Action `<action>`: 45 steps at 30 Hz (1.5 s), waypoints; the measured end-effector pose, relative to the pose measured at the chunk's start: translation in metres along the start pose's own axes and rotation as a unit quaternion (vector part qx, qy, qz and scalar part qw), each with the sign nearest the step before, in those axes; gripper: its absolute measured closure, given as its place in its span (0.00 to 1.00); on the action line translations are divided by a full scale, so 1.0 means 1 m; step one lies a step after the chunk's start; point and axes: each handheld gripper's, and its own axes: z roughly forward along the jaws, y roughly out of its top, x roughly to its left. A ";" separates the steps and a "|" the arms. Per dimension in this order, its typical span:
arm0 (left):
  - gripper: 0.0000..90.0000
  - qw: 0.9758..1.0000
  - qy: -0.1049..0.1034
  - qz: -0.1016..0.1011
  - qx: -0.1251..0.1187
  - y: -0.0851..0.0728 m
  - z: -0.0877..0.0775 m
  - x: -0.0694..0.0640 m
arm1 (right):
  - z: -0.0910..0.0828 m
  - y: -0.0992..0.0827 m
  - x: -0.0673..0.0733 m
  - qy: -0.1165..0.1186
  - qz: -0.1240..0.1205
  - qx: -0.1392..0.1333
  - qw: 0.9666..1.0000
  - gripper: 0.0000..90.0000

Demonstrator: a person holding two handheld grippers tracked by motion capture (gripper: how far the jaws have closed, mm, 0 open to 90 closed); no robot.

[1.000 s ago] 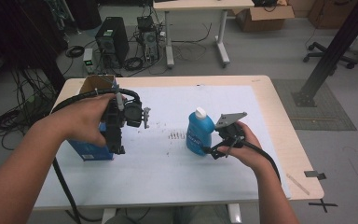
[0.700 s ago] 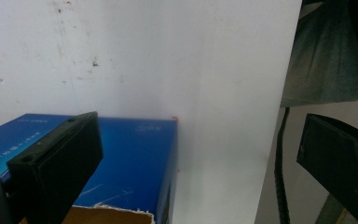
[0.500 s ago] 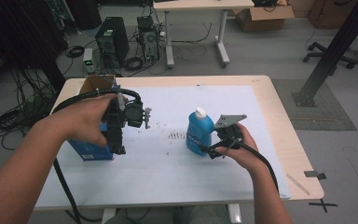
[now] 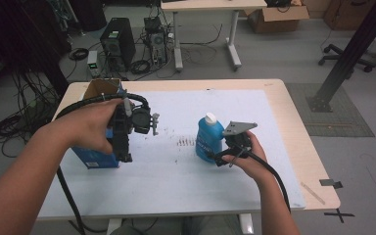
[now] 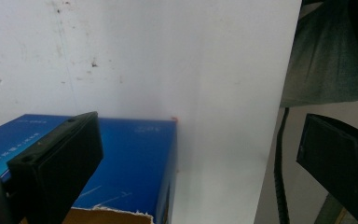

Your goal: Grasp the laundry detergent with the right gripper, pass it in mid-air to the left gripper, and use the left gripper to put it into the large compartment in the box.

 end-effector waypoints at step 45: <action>0.01 1.000 0.001 -0.002 -0.003 -0.008 0.002 -0.001 | 0.016 -0.009 0.014 -0.047 0.032 -0.069 0.996 0.18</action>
